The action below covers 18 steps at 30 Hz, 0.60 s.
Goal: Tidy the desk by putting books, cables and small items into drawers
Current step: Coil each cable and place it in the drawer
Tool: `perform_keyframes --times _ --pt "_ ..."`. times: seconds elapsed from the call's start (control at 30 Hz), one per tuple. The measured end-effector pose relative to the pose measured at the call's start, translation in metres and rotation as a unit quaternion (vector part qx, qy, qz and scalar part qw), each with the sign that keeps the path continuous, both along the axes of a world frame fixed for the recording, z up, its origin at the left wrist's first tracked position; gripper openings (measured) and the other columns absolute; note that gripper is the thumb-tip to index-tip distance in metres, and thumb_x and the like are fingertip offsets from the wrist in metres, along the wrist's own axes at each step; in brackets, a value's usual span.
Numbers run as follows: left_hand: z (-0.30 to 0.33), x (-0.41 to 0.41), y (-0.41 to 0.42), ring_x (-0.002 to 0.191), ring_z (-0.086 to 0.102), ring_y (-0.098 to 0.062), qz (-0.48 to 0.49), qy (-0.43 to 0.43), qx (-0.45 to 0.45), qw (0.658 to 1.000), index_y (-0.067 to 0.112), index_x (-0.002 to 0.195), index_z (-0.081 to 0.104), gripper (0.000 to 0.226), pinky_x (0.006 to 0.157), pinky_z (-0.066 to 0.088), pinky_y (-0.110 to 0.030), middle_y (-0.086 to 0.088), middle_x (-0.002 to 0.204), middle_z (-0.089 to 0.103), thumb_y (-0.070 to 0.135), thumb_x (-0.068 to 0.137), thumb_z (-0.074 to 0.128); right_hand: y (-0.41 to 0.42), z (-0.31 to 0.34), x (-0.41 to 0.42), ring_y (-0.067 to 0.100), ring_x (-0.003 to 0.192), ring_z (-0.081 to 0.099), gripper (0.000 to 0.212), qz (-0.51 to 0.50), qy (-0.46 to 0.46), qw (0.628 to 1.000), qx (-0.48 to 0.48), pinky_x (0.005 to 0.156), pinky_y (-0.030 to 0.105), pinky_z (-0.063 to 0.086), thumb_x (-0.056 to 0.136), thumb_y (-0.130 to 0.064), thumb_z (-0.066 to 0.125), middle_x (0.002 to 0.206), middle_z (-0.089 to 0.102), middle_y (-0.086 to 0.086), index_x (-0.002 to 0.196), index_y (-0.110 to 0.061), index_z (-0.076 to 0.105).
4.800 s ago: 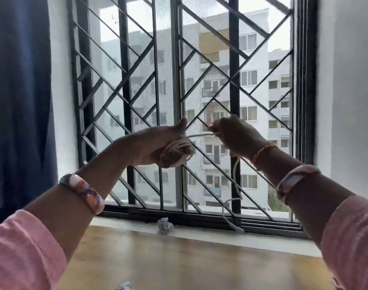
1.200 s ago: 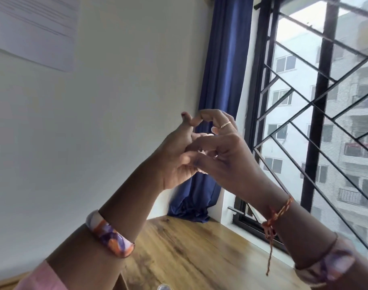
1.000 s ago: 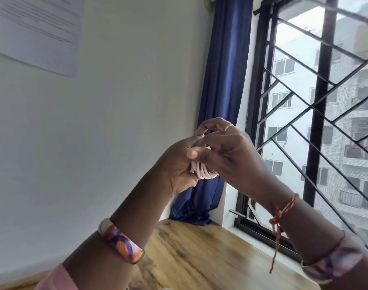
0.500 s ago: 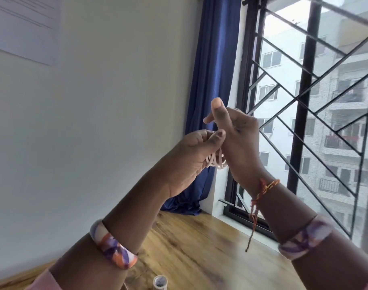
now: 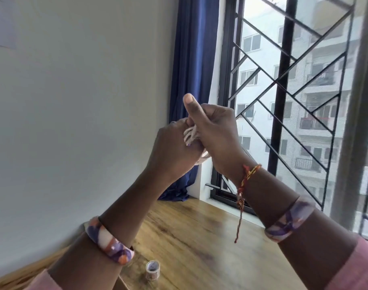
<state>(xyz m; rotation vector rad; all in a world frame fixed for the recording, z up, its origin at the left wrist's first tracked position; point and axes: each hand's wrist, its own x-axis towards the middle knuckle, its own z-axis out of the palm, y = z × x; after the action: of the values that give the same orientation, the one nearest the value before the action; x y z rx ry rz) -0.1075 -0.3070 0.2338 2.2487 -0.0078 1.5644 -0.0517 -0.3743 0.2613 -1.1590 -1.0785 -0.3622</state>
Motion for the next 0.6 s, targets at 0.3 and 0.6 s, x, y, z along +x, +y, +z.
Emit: perform_keyframes --times 0.3,0.6 --pt "-0.004 0.002 0.002 0.067 0.064 -0.027 0.12 -0.12 0.114 0.979 0.006 0.112 0.059 0.038 0.059 0.052 -0.032 -0.008 0.081 0.069 0.016 0.077 0.053 -0.003 0.013 0.013 0.018 0.046 0.041 0.043 0.097 0.252 0.962 -0.049 0.046 0.025 0.036 0.077 -0.044 0.069 0.051 0.036 0.002 0.059 -0.015 0.044" --pt "0.003 0.01 0.01 0.062 0.062 -0.036 0.219 0.011 0.146 0.965 0.002 0.087 0.067 0.012 0.049 0.036 -0.028 -0.015 0.074 0.067 0.009 0.082 0.06 -0.007 0.01 0.04 0.014 0.042 0.054 0.05 0.269 0.314 0.904 -0.112 0.047 0.022 0.049 0.091 -0.041 0.05 0.051 0.055 0.007 0.058 -0.004 0.055"
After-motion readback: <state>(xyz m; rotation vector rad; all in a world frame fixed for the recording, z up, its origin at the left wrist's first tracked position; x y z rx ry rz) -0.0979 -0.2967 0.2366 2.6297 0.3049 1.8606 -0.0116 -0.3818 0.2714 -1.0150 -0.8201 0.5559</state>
